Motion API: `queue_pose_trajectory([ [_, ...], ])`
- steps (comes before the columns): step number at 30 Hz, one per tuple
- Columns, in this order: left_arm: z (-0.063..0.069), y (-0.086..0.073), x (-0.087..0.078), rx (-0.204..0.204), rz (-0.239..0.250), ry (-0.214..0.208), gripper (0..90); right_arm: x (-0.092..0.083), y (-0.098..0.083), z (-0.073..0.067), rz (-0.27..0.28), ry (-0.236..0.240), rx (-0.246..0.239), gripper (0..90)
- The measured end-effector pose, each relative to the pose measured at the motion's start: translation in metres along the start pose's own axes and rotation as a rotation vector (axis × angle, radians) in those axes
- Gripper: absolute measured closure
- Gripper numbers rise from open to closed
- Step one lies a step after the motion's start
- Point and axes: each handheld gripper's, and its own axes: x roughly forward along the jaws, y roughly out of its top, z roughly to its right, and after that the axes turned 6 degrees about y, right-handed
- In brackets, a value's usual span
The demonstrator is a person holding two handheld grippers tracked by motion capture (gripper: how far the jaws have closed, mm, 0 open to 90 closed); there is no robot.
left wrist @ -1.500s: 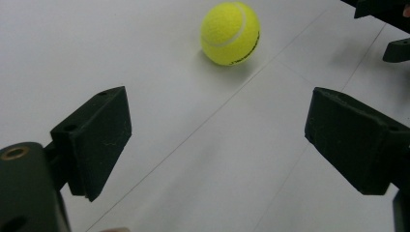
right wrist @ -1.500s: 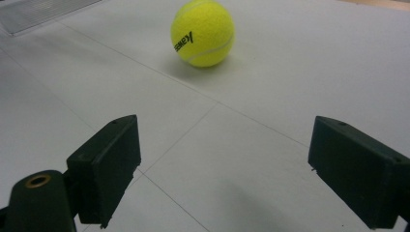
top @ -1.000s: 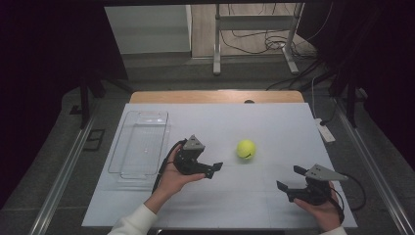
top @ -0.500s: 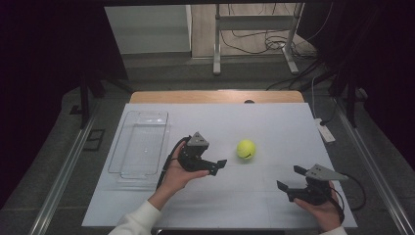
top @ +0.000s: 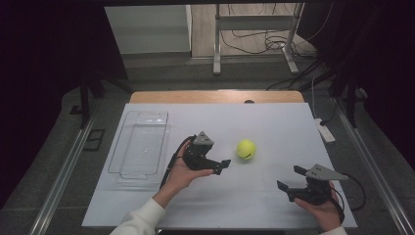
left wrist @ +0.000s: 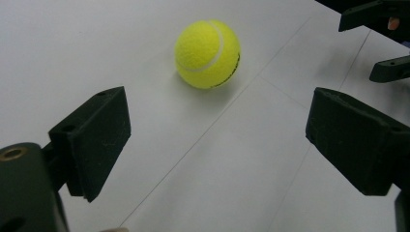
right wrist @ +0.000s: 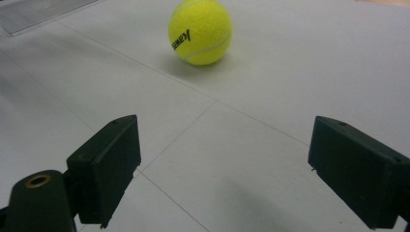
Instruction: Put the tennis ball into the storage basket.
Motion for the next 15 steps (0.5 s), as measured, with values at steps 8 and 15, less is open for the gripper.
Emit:
queue_pose_trajectory([
  [8,0.003,0.009,0.008,0.007,-0.007,-0.007,9.8,0.000,0.000,0.000,0.005,0.009,0.000,12.0],
  [15,0.007,0.017,0.011,0.025,-0.005,-0.009,9.8,-0.001,0.000,-0.001,0.006,0.010,0.000,12.0],
])
